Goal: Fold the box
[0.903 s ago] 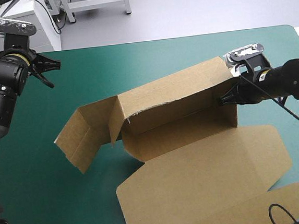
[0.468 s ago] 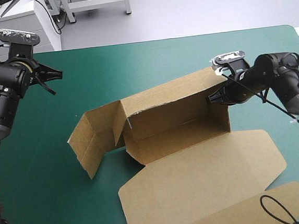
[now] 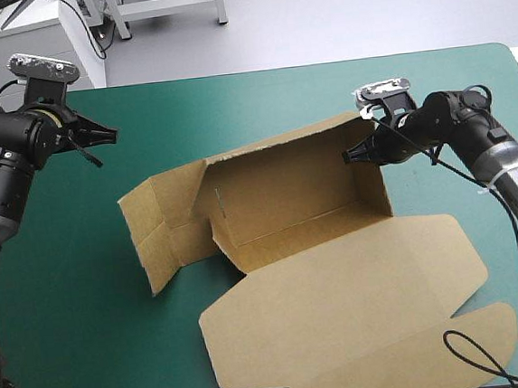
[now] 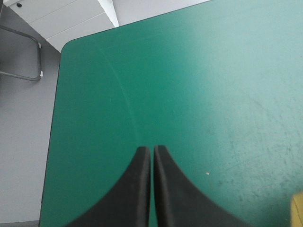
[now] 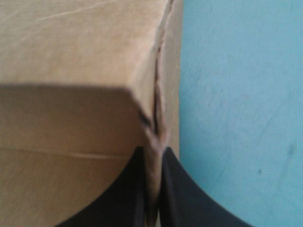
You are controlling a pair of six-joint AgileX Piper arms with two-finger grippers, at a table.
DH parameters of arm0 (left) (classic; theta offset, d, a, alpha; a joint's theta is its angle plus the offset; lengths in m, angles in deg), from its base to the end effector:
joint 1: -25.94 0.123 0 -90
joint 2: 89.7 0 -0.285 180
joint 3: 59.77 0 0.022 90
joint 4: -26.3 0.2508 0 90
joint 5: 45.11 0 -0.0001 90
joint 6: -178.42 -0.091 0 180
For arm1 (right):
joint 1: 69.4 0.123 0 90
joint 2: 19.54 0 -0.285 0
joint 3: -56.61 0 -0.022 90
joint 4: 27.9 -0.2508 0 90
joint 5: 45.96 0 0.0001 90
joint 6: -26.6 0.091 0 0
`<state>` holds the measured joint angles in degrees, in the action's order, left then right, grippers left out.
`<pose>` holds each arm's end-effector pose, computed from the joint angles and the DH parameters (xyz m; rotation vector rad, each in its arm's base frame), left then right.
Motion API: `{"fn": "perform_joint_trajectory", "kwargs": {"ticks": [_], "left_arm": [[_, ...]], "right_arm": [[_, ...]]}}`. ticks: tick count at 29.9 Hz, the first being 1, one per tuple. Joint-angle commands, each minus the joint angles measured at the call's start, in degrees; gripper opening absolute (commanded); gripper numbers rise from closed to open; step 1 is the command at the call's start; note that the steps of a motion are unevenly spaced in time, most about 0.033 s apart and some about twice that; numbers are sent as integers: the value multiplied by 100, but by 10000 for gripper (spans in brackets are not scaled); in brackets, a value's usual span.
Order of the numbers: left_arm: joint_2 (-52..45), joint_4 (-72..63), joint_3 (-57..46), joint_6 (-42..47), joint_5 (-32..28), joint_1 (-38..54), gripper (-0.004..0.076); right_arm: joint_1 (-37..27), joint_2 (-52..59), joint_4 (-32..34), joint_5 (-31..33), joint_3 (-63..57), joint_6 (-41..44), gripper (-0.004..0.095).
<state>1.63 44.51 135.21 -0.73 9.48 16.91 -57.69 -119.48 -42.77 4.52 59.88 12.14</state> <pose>0.3127 -0.0262 0.4324 0.2351 2.2386 0.2993 0.3395 0.0888 0.3223 -0.4441 2.5108 0.3005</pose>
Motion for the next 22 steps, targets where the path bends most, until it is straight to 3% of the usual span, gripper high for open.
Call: {"fn": "perform_joint_trajectory", "kwargs": {"ticks": [1, 11, 14, 18, 22], "left_arm": [[-224, 62, 140, -85, -154, -6, -1], [-224, -182, 140, -194, -54, -6, -1], [-224, -182, 140, -194, -41, -6, -1], [-224, -182, 140, -194, 58, -6, -1], [-224, -182, 140, -194, 89, -6, -1]], "right_arm": [[39, -59, -106, -512, 61, -197, 0], [39, -700, -84, -693, 514, -188, 30], [39, -822, -45, -876, 514, -188, 117], [39, -899, 83, -1027, 557, -79, 322], [39, -899, 504, -705, 1014, 173, 428]]}}
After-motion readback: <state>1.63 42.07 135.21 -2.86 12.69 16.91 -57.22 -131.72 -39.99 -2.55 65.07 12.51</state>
